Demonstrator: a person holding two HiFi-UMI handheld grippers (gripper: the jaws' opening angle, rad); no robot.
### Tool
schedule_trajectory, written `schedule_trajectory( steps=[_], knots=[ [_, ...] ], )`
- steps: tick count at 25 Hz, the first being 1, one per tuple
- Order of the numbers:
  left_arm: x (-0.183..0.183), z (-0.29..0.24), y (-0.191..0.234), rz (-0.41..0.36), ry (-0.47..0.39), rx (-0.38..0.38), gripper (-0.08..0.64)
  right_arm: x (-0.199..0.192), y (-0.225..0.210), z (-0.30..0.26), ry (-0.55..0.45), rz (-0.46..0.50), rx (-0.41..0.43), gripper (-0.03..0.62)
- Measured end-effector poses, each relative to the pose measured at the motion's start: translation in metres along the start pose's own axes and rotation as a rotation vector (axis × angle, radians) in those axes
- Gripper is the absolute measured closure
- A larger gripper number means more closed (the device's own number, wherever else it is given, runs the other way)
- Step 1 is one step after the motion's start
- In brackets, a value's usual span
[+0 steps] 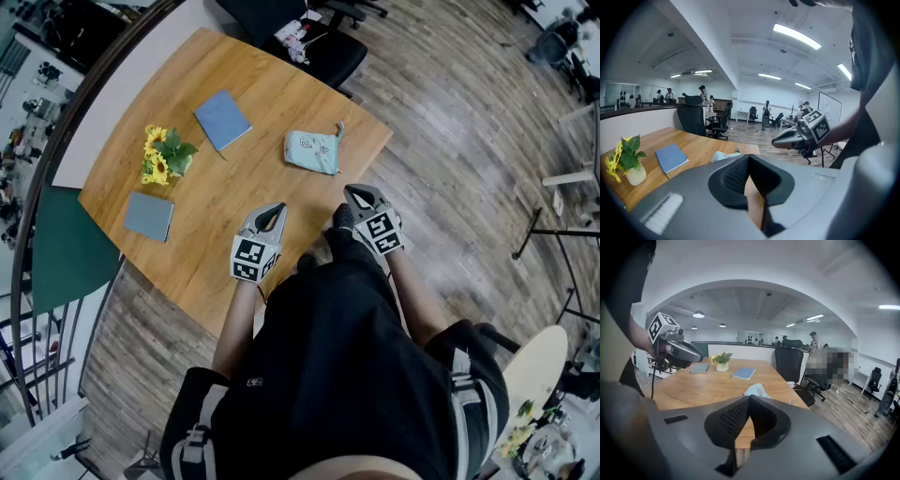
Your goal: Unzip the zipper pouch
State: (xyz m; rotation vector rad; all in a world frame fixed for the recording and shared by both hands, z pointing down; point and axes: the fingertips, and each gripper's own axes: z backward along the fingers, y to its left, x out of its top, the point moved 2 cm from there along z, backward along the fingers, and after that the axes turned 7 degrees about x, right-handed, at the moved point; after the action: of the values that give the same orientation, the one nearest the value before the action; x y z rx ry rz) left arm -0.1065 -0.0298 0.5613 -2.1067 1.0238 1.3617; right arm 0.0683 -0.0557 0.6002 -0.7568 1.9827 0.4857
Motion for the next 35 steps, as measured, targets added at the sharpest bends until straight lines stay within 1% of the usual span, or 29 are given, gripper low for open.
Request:
schedule_trajectory(
  steps=[11,17,19,21,24,25,28,31,35],
  knots=[
    [-0.007,-0.001,-0.007,0.050,0.003,0.005,0.560,-0.004,-0.008,0.003,-0.004,-0.016,-0.010,0.589],
    [-0.007,-0.008,-0.015,0.044,-0.002,-0.044,0.560,0.000,-0.011,0.007,-0.035,-0.017,-0.020,0.584],
    [-0.007,-0.013,-0.016,0.038,0.001,-0.045,0.548,-0.001,-0.012,0.009,-0.041,-0.021,-0.025,0.558],
    [-0.007,-0.017,-0.014,0.042,0.003,-0.035,0.516,-0.005,-0.013,0.010,-0.039,-0.028,-0.026,0.537],
    [-0.007,-0.022,-0.011,0.063,0.003,-0.023,0.454,-0.009,-0.014,0.012,-0.032,-0.030,-0.023,0.479],
    [-0.007,-0.024,-0.010,0.069,0.004,-0.021,0.442,-0.009,-0.017,0.012,-0.031,-0.031,-0.023,0.452],
    [-0.007,-0.033,-0.007,0.088,0.012,-0.018,0.398,-0.008,-0.026,0.013,-0.031,-0.035,-0.028,0.400],
    [-0.009,-0.042,-0.007,0.102,0.026,-0.015,0.347,-0.010,-0.035,0.012,-0.031,-0.051,-0.028,0.373],
    [-0.014,-0.051,-0.009,0.117,0.053,-0.018,0.329,-0.013,-0.043,0.008,-0.026,-0.070,-0.021,0.351]
  ],
)
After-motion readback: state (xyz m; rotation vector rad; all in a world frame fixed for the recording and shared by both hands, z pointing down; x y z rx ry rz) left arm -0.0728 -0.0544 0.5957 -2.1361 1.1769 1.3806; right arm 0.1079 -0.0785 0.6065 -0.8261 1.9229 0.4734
